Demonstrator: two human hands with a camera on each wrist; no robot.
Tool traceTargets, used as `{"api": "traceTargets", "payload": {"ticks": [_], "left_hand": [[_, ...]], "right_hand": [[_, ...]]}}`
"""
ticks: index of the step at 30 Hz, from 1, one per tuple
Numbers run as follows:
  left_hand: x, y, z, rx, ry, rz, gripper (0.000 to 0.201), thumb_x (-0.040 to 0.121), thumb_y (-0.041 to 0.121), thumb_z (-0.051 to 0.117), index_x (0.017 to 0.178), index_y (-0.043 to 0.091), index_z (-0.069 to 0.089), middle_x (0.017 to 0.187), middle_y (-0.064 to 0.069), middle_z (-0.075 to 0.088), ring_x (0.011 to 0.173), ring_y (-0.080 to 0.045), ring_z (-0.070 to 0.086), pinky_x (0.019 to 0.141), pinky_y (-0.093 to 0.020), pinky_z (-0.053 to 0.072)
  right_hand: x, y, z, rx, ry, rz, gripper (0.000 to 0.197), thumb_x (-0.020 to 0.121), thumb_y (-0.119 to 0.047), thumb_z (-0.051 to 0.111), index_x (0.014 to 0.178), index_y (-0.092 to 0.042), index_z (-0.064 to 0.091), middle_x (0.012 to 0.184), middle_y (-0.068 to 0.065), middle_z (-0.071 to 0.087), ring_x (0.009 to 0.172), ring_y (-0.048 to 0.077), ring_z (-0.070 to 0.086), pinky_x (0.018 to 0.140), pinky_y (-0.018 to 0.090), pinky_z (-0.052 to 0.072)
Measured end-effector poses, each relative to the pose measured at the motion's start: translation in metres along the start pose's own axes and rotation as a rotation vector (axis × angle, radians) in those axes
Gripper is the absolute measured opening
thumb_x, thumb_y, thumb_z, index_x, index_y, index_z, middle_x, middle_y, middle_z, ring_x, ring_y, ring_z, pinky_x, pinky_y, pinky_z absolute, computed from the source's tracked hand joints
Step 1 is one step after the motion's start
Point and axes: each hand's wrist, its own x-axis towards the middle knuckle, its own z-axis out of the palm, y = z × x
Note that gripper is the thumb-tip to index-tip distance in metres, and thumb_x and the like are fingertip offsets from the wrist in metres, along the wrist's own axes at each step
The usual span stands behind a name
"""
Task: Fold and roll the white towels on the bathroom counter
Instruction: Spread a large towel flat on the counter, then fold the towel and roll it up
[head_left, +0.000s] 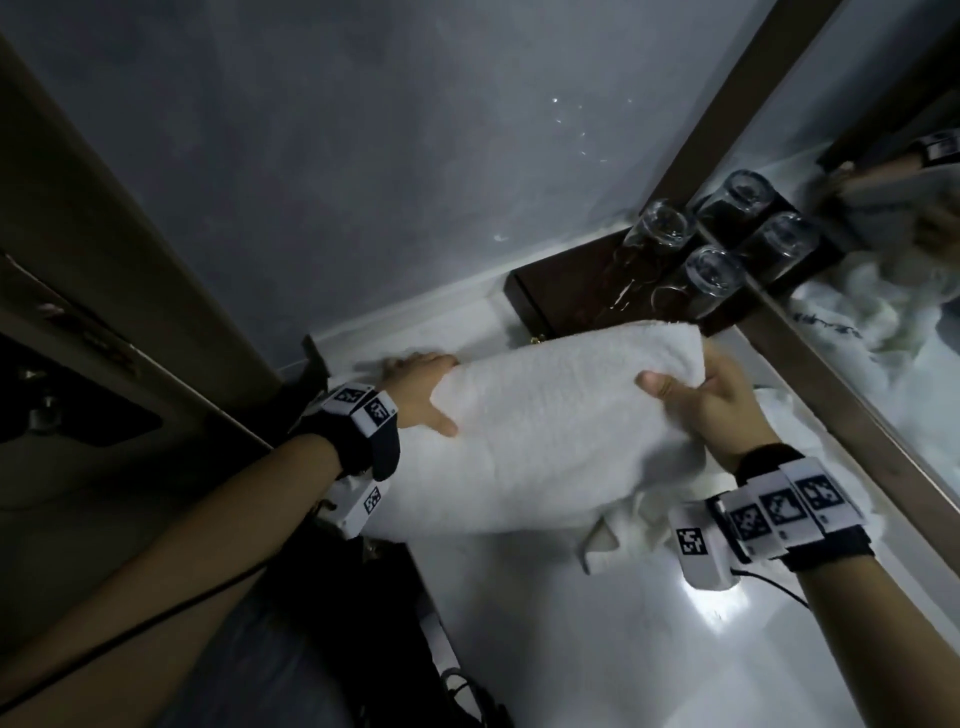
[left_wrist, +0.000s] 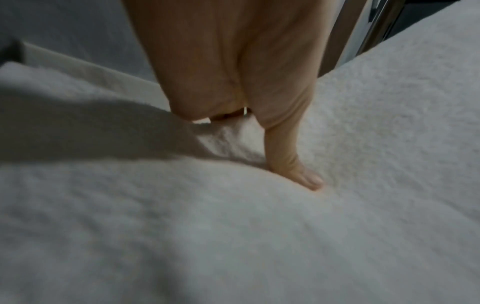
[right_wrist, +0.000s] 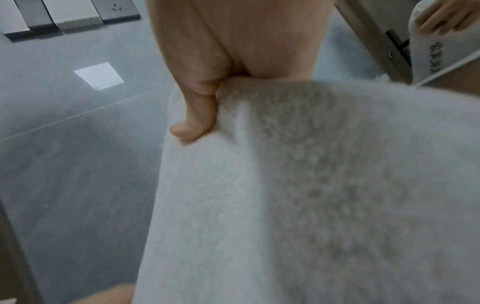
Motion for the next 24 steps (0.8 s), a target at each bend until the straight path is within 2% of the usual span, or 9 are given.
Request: {"api": "traceTargets", "payload": {"ticks": [4,7,9,11,13,15,18,20,24], "left_hand": [[-0.014,0.005,-0.017,-0.134,0.125,-0.007,0.067,0.072,0.013,0.076,0.132,0.006,0.046,0.14,-0.015,0.043,0.129,-0.028,0.04,0.106,-0.032,0.029],[-0.03,0.019,-0.044,-0.057,0.524,0.269,0.031,0.066,-0.003,0.071,0.097,-0.004,0.068,0.098,-0.029,0.063,0.094,-0.04,0.06,0.083,-0.045,0.049],[-0.038,0.024,-0.056,0.04,0.788,0.377,0.021,0.064,-0.005,0.065,0.083,0.003,0.071,0.077,-0.022,0.062,0.078,-0.034,0.059,0.072,-0.036,0.043],[-0.047,0.024,-0.058,0.042,0.915,0.413,0.026,0.067,-0.005,0.062,0.084,0.011,0.073,0.076,-0.01,0.057,0.08,-0.026,0.047,0.071,-0.034,0.033],[-0.058,0.017,-0.045,0.06,0.902,0.45,0.034,0.065,-0.007,0.055,0.087,0.011,0.074,0.076,-0.008,0.055,0.079,-0.021,0.039,0.071,-0.035,0.035],[-0.07,0.006,-0.018,0.091,0.716,0.412,0.033,0.07,-0.004,0.05,0.09,0.008,0.073,0.076,-0.013,0.057,0.083,-0.025,0.046,0.074,-0.035,0.045],[-0.091,-0.013,0.031,-0.065,0.333,0.126,0.04,0.081,-0.002,0.04,0.11,0.006,0.065,0.1,0.001,0.054,0.11,-0.032,0.052,0.096,-0.034,0.04],[-0.102,-0.022,0.061,-0.077,0.304,0.122,0.06,0.076,-0.021,0.034,0.124,0.007,0.057,0.128,-0.011,0.049,0.125,-0.031,0.043,0.11,-0.033,0.032],[-0.109,-0.008,0.083,0.019,0.379,0.145,0.066,0.073,-0.019,0.038,0.134,0.007,0.045,0.146,-0.017,0.031,0.133,-0.034,0.032,0.115,-0.036,0.024]], "right_hand": [[-0.015,-0.004,-0.008,0.063,0.078,-0.074,0.034,0.06,-0.024,0.076,0.093,-0.029,0.069,0.092,-0.007,0.074,0.088,0.011,0.069,0.069,0.021,0.056],[-0.032,-0.009,-0.019,0.12,0.063,-0.07,0.038,0.053,-0.024,0.082,0.089,-0.032,0.072,0.094,-0.009,0.074,0.089,0.007,0.069,0.066,0.016,0.054],[-0.044,-0.013,-0.025,0.084,-0.074,-0.05,0.049,0.047,-0.023,0.086,0.094,-0.023,0.072,0.093,-0.002,0.074,0.086,0.006,0.069,0.065,0.016,0.054],[-0.056,-0.021,-0.022,-0.005,-0.244,-0.08,0.044,0.047,-0.02,0.085,0.089,-0.012,0.071,0.079,0.006,0.068,0.073,0.0,0.064,0.064,0.012,0.051],[-0.067,-0.02,-0.013,-0.078,-0.387,-0.039,0.021,0.063,-0.014,0.078,0.08,-0.023,0.074,0.073,-0.006,0.061,0.071,0.001,0.059,0.068,0.012,0.046],[-0.077,-0.006,0.001,-0.25,-0.445,-0.006,0.029,0.072,-0.004,0.07,0.088,-0.027,0.074,0.079,-0.013,0.06,0.078,0.002,0.059,0.074,0.011,0.043],[-0.099,0.038,0.033,-0.371,-0.473,0.104,0.018,0.072,0.004,0.068,0.086,-0.007,0.071,0.073,-0.007,0.057,0.071,0.009,0.059,0.07,0.019,0.046],[-0.121,0.064,0.052,-0.496,-0.505,0.094,0.016,0.07,0.011,0.062,0.077,-0.001,0.07,0.074,0.004,0.061,0.072,0.007,0.059,0.069,0.019,0.046],[-0.144,0.079,0.064,-0.351,-0.396,-0.028,0.024,0.069,0.016,0.067,0.091,0.008,0.071,0.094,0.013,0.055,0.087,-0.012,0.054,0.082,0.008,0.042]]}}
